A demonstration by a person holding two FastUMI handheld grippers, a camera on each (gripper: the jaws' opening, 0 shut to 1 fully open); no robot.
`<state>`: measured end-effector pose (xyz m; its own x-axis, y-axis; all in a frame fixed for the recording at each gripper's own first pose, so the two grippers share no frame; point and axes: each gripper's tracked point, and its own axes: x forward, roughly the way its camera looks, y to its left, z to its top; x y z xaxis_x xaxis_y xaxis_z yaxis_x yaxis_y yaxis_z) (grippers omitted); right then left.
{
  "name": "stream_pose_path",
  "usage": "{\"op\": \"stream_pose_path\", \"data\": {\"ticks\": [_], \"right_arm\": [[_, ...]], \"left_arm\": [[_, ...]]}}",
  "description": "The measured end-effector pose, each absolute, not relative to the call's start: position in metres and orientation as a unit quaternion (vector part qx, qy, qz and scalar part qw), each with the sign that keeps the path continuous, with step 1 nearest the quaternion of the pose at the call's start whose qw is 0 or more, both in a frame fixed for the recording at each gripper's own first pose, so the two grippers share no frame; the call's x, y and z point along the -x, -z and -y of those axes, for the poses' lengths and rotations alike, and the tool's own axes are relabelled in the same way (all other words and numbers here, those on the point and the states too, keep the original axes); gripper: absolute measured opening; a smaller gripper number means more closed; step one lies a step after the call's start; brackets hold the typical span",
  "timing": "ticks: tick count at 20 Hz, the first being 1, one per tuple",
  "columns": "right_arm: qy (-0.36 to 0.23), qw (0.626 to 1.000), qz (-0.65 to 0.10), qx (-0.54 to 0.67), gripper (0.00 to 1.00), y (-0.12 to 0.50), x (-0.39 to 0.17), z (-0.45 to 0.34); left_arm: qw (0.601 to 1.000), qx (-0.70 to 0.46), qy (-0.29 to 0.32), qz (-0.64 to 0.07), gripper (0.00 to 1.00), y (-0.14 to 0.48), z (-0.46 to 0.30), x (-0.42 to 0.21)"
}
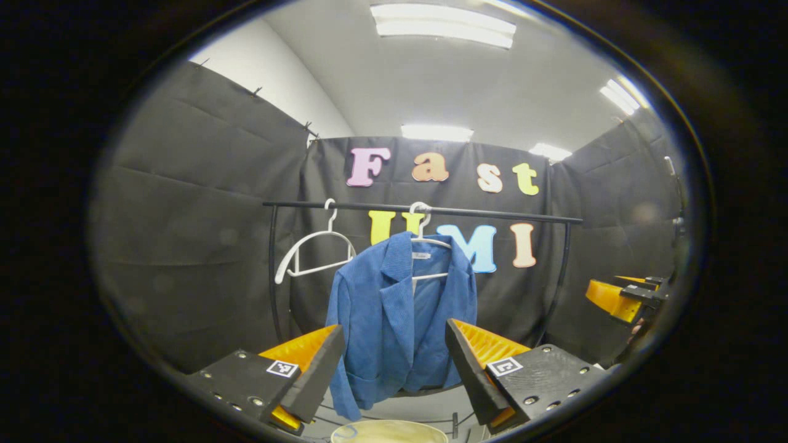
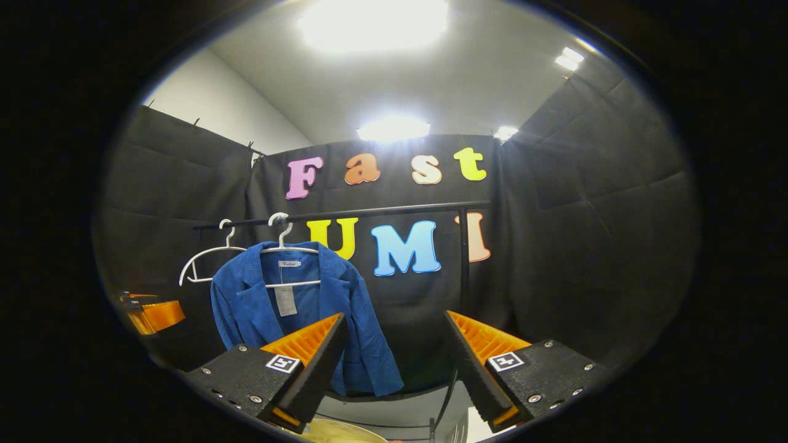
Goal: Grasp the clothes on the hanger with both hands and then place them into the laundry hamper below.
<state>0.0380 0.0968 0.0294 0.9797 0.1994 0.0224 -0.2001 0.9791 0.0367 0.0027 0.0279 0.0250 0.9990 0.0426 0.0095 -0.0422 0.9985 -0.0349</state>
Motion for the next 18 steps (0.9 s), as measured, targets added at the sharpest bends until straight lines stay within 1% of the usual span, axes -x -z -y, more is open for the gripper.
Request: {"op": "stream_pose_path", "data": {"ticks": [4, 9, 13, 15, 16, 18], "right_arm": [[-0.126, 0.992, 0.000, -0.029, 0.95, -0.030, -0.069, -0.124], [-0.159, 0.986, -0.024, -0.048, 0.95, -0.021, -0.117, -0.158], [-0.189, 0.978, -0.061, -0.070, 0.95, 0.002, -0.159, -0.184], [-0.201, 0.974, -0.075, -0.073, 0.92, 0.013, -0.179, -0.195], [-0.205, 0.973, -0.083, -0.072, 0.94, 0.021, -0.187, -0.197], [-0.215, 0.969, -0.099, -0.074, 0.94, 0.031, -0.206, -0.206]], "left_arm": [[0.999, 0.027, -0.037, 0.003, 0.95, -0.034, -0.031, -0.026], [0.998, 0.028, -0.053, -0.010, 0.94, -0.036, -0.031, -0.076], [0.997, 0.042, -0.061, -0.024, 0.94, -0.026, -0.026, -0.123], [0.997, 0.037, -0.069, -0.026, 0.95, -0.025, -0.026, -0.144], [0.996, 0.035, -0.071, -0.029, 0.95, -0.023, -0.023, -0.154], [0.996, 0.037, -0.070, -0.033, 0.94, -0.020, -0.015, -0.173]]}}
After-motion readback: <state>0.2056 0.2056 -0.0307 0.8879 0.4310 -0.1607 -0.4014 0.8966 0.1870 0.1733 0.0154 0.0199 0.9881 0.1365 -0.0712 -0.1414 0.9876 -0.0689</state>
